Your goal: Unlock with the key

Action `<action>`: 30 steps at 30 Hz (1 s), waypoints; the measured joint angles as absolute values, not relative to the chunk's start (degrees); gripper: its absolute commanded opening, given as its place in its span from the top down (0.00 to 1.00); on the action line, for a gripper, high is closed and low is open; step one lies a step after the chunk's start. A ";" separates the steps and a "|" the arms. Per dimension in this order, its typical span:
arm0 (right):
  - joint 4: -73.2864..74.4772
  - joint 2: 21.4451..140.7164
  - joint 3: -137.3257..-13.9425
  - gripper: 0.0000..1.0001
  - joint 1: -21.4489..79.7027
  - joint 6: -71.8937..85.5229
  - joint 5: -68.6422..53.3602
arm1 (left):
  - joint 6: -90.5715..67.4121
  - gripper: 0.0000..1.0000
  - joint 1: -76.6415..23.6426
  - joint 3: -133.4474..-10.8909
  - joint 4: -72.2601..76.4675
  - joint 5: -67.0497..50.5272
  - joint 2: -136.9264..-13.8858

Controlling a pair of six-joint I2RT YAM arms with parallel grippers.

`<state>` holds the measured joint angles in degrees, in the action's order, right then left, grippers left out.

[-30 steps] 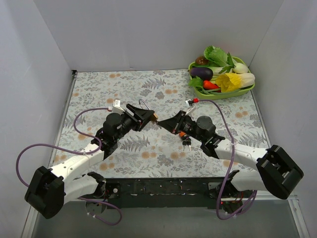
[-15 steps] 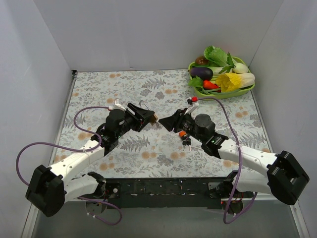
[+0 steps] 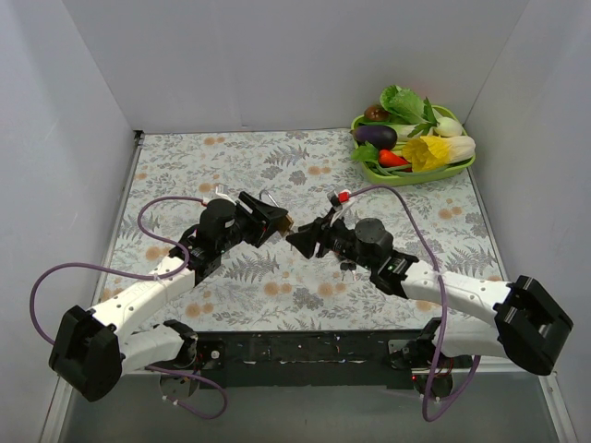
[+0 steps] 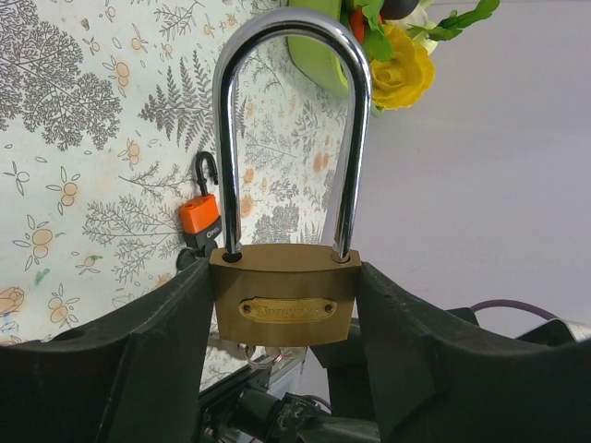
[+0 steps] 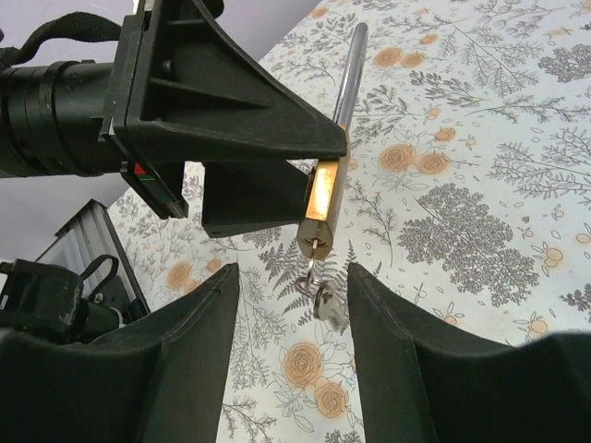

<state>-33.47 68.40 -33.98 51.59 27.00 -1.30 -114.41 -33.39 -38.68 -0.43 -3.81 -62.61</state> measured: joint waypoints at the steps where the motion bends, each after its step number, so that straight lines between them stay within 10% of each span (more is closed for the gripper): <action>1: -34.00 68.88 -34.02 0.42 51.86 26.70 -1.41 | -114.41 1.00 -33.39 -38.68 -0.47 -3.81 -62.63; 12: -40.14 77.69 -37.19 0.49 51.94 25.36 -1.45 | -114.39 1.00 -33.39 -38.68 -0.51 -3.86 -62.81; 21: -43.53 81.87 -38.83 0.99 51.70 25.54 -0.36 | -114.19 1.00 -33.21 -38.63 -0.54 -2.61 -62.74; 26: -43.94 82.98 -39.24 0.99 51.86 26.17 0.56 | -114.15 1.00 -33.06 -38.61 -0.99 -1.52 -62.72; 29: -44.27 82.98 -39.24 0.99 51.94 26.79 1.26 | -114.17 0.72 -33.06 -38.46 -0.60 -1.48 -62.67; 30: -44.34 82.98 -39.24 0.99 51.99 26.81 1.41 | -114.17 0.45 -33.06 -38.06 0.03 -1.45 -62.48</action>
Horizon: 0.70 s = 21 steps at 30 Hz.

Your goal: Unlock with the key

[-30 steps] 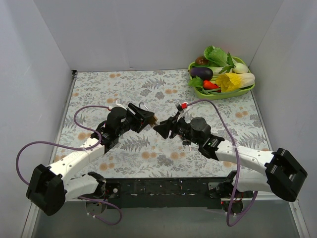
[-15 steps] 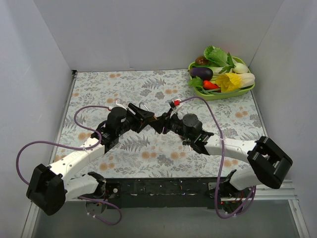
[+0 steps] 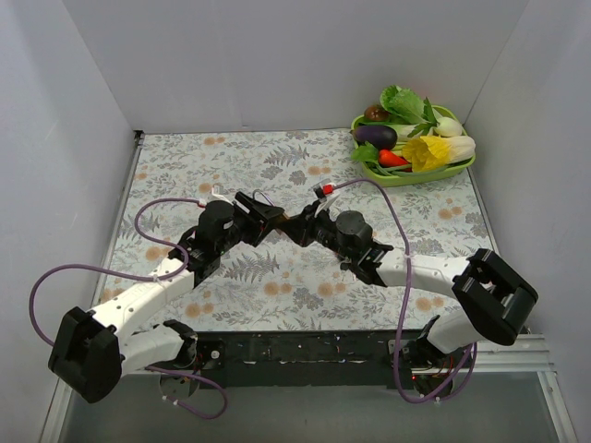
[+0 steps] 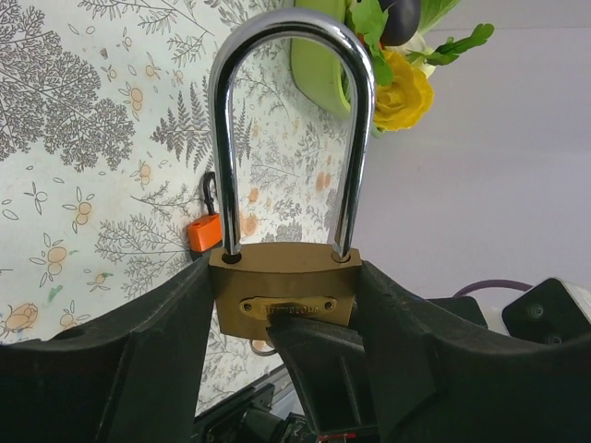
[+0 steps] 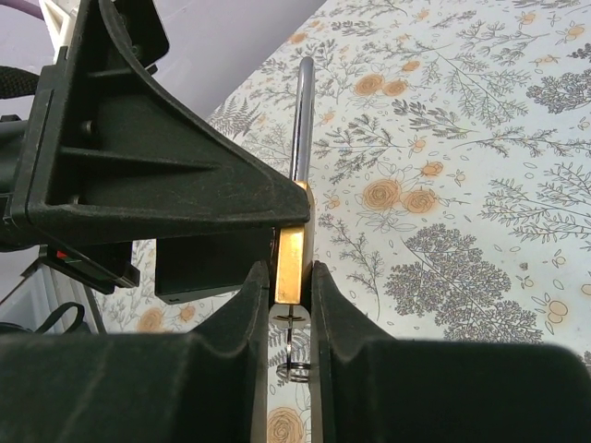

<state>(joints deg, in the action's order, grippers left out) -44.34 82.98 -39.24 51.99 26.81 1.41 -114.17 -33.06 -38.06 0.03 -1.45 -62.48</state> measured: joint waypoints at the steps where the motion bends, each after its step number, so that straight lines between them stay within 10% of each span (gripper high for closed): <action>1: -44.36 82.98 -39.24 0.99 52.07 26.81 1.48 | -114.19 0.35 -33.06 -37.52 0.71 -1.41 -62.15; 4: -44.51 82.96 -38.96 0.99 52.23 26.98 1.98 | -114.37 0.03 -33.08 -35.79 2.68 -1.54 -60.77; 21: -40.62 72.27 -32.53 0.99 52.25 28.29 3.01 | -109.49 0.02 -31.90 -35.90 1.56 -1.26 -50.78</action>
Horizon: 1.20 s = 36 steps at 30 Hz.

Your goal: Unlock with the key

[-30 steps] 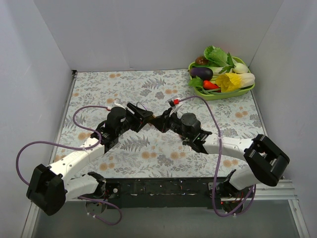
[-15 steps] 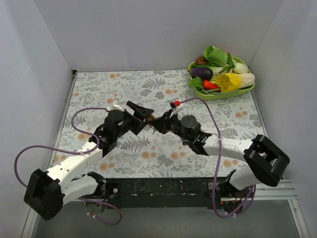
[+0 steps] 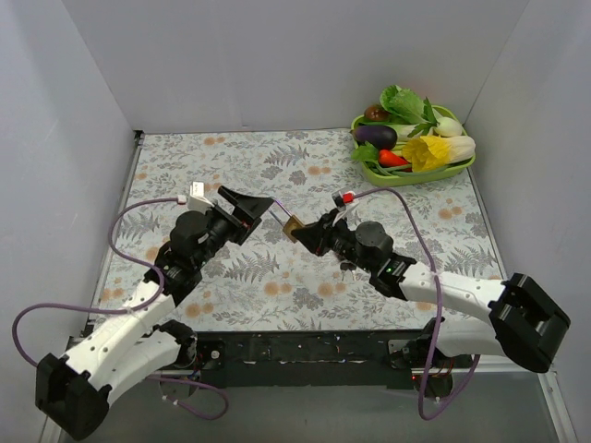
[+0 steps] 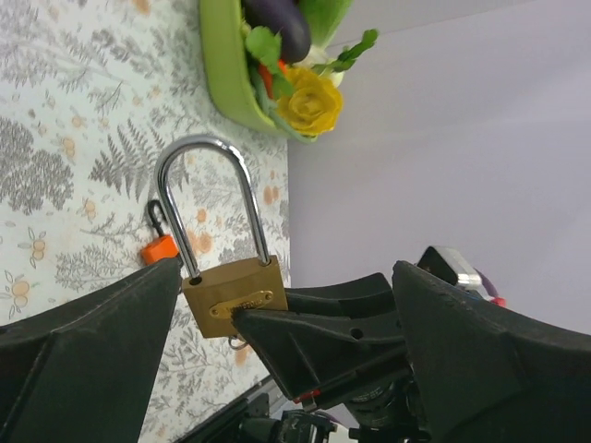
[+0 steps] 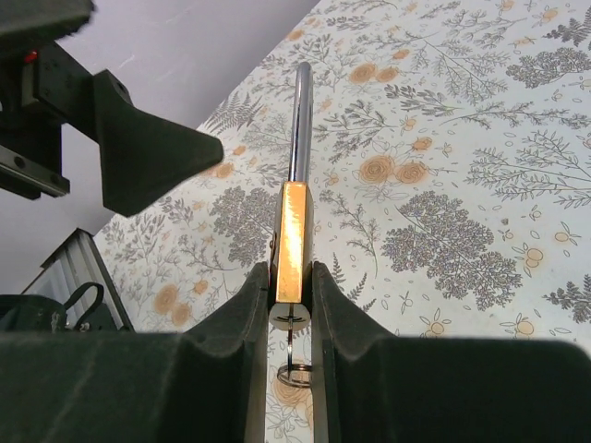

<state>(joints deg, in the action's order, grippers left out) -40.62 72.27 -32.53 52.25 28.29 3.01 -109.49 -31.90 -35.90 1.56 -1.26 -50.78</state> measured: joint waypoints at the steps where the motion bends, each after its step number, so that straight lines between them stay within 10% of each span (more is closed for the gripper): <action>1: -39.66 70.98 -32.18 0.99 52.18 28.29 2.94 | -108.12 0.03 -31.64 -35.44 1.65 -0.95 -48.80; 14: -30.17 61.84 -32.01 0.99 52.10 27.35 -1.98 | -81.97 0.43 -31.14 -45.93 -3.55 -11.53 -51.94; 36: -28.42 61.54 -31.97 0.99 51.46 28.58 -4.29 | -88.58 0.46 -31.24 -35.05 15.99 -20.88 -56.69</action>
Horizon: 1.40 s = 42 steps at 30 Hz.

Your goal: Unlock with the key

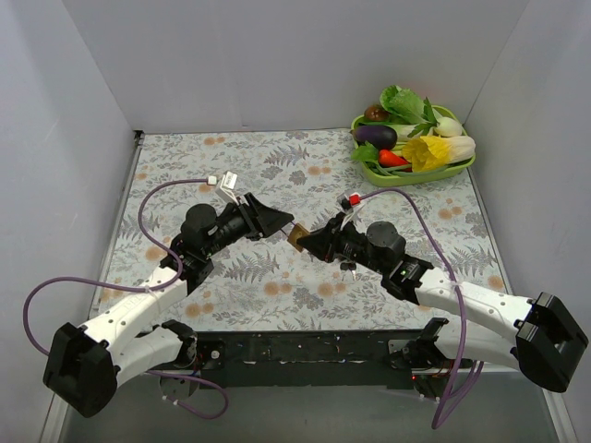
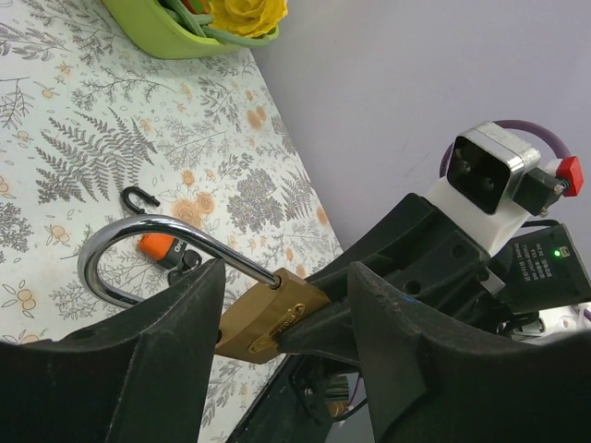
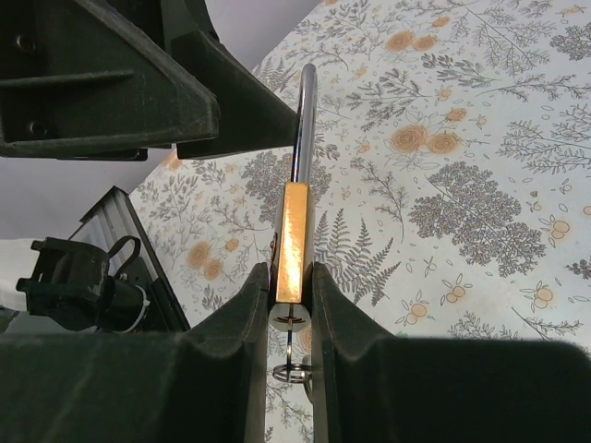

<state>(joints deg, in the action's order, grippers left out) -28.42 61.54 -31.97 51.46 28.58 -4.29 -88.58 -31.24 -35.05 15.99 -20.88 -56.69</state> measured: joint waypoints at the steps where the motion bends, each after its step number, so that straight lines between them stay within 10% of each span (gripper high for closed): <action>1: -28.47 61.52 -31.97 0.99 51.44 28.67 -4.27 | -88.84 0.46 -31.24 -34.72 16.56 -20.60 -56.90; 20: -27.16 58.37 -31.35 0.99 51.51 29.71 -5.28 | -86.96 0.39 -31.73 -33.23 13.02 -9.74 -55.81; 32: -26.98 57.98 -31.27 0.99 51.51 28.95 -5.41 | -87.61 0.06 -31.66 -34.22 8.60 -9.45 -55.20; 42: -27.00 57.74 -31.24 0.99 51.51 28.49 -6.00 | -100.71 0.02 -31.64 -36.10 1.10 -11.16 -55.18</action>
<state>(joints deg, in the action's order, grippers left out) -27.00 57.74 -31.24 51.51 28.49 -6.00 -100.71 -31.64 -36.10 1.10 -11.16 -55.18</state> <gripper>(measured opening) 0.230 0.981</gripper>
